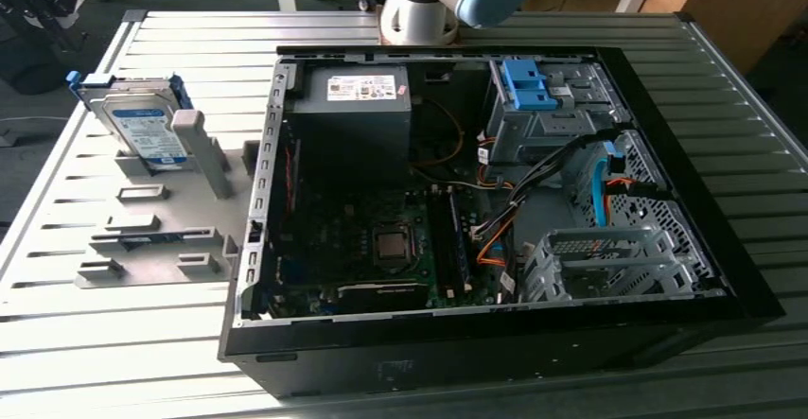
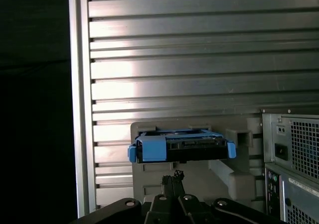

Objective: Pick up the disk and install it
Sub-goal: 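Pick up the disk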

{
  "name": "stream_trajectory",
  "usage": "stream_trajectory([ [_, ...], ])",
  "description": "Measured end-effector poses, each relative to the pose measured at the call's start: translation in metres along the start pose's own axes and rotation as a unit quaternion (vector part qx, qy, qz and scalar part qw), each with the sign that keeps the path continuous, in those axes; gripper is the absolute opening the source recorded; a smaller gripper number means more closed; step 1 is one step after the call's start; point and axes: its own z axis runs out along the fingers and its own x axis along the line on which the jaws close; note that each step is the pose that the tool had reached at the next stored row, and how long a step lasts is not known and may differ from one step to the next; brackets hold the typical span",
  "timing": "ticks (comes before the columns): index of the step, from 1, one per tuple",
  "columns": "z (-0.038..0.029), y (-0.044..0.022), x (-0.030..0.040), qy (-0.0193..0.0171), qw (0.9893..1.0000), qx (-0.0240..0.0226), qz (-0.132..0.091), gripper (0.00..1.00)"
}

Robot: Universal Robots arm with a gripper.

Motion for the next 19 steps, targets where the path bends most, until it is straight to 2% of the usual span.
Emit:
stream_trajectory([
  [7,0.0000,0.0000,0.0000,0.0002,1.0000,0.0000,-0.005,0.11],
  [10,0.0001,0.0000,0.0000,0.0006,0.9998,-0.0001,-0.018,0.11],
  [13,0.0003,0.0000,0.0000,0.0014,0.9990,-0.0003,-0.045,0.11],
  [16,0.0005,0.0000,0.0000,0.0023,0.9974,-0.0004,-0.072,0.11],
  [17,0.0006,0.0000,0.0000,0.0024,0.9969,-0.0005,-0.078,0.11],
  [19,0.0006,0.0000,0.0000,0.0025,0.9966,-0.0005,-0.082,0.11],
])
